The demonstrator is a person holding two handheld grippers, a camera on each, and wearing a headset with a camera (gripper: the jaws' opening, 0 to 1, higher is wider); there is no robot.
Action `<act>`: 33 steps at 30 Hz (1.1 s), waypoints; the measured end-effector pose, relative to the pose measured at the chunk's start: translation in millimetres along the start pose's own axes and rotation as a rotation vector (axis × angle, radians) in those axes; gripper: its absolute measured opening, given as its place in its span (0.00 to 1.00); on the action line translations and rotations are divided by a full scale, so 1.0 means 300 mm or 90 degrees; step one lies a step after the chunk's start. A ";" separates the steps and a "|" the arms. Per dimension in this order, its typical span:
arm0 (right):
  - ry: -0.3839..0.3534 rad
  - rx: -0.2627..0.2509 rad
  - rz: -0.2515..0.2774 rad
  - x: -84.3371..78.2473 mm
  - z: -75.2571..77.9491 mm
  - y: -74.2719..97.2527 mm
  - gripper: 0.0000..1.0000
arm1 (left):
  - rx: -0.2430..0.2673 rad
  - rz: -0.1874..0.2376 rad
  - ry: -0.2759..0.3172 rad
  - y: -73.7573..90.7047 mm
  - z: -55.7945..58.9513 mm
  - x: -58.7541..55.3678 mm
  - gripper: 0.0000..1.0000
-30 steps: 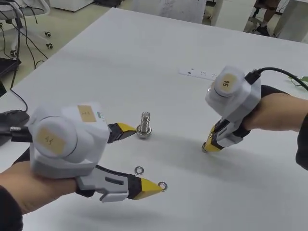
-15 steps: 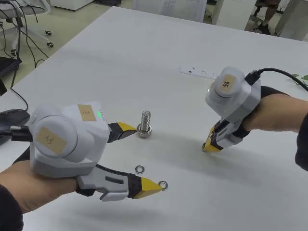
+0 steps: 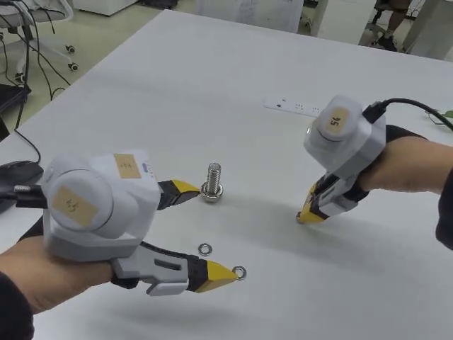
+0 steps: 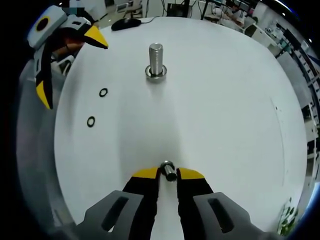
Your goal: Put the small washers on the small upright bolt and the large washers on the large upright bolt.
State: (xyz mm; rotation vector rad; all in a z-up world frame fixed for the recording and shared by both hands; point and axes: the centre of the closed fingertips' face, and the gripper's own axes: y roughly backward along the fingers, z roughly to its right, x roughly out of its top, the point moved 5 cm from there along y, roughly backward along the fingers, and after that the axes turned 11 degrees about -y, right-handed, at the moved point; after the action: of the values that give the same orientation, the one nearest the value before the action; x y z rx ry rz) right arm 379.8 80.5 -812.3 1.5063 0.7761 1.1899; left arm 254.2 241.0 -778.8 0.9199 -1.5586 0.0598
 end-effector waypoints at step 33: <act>-0.007 -0.009 -0.006 -0.095 -0.077 0.064 0.15 | -0.001 0.006 -0.005 0.004 0.005 0.012 0.72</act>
State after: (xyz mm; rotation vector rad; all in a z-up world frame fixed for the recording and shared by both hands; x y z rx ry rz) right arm 347.4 56.7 -802.4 1.4952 0.7659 1.1774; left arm 252.7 239.2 -775.4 0.9125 -1.5704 0.0607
